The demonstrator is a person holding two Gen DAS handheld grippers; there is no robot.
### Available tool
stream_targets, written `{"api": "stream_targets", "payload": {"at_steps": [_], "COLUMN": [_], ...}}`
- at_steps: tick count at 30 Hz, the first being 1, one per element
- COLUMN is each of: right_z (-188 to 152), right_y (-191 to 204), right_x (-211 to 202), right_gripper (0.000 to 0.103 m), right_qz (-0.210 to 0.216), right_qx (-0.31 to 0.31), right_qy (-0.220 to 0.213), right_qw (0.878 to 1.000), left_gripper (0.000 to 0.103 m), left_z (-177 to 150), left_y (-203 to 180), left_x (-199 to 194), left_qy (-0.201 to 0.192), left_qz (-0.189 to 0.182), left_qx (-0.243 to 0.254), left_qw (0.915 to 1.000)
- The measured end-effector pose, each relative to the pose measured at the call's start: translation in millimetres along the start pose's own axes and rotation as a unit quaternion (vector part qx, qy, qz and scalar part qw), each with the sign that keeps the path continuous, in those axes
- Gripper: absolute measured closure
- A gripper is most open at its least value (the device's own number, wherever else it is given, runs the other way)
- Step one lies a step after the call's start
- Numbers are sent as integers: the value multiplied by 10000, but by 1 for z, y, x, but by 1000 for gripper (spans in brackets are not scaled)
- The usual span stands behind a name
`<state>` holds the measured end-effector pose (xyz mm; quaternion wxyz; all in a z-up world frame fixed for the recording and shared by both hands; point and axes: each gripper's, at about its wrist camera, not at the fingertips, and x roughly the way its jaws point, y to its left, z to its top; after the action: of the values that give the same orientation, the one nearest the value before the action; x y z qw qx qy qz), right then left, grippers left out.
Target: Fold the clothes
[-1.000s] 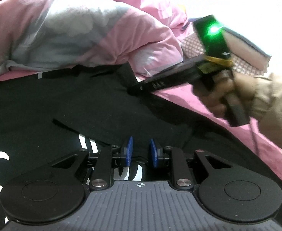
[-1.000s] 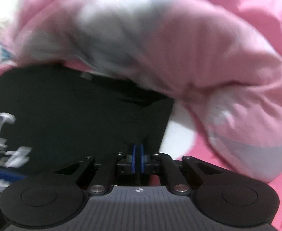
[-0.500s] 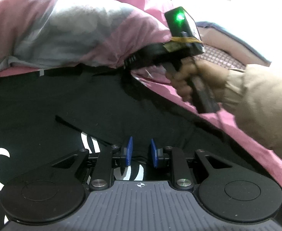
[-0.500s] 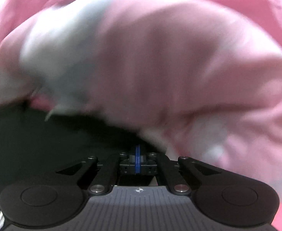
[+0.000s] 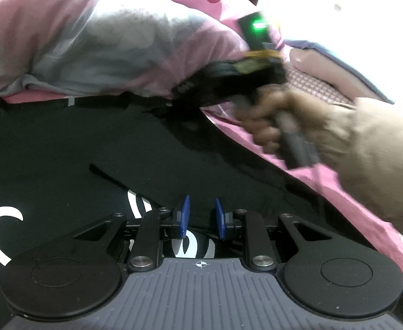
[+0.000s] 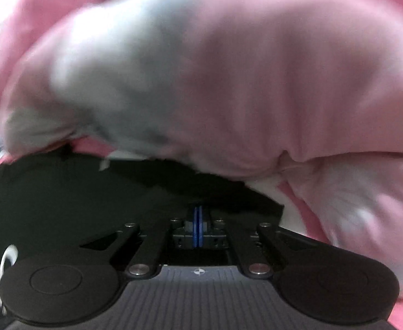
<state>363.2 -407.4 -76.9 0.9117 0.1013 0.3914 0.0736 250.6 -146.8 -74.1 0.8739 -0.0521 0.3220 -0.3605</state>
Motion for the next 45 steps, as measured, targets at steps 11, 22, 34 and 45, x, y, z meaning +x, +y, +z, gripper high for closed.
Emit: {"api": "stream_targets", "payload": {"at_steps": [11,22,34,45], "right_z": [-2,-33,-123,-142], "right_y": [-11,-75,-10,4], "right_x": [-53,-75,-120,-156], "right_gripper": [102,85,83,81], "right_qz": [49,22,1193,1344], "right_qx": [975,2831,2666,2509], "right_qy": [-518,-391,302,106], "right_qw": [9939,9583,9559,9586], "left_gripper": [82,82,72,72], "left_z": [3,10,16,16], "left_y": [7,22,49,54], "left_x": [-2,-6,-11,-9], "left_qy": [21,-58,-298,-268], "left_qz": [-63,-226,12,15], "left_qx": [-116,-624,-1390,-1503], "left_qw": [9999,9978,9898,9883]}}
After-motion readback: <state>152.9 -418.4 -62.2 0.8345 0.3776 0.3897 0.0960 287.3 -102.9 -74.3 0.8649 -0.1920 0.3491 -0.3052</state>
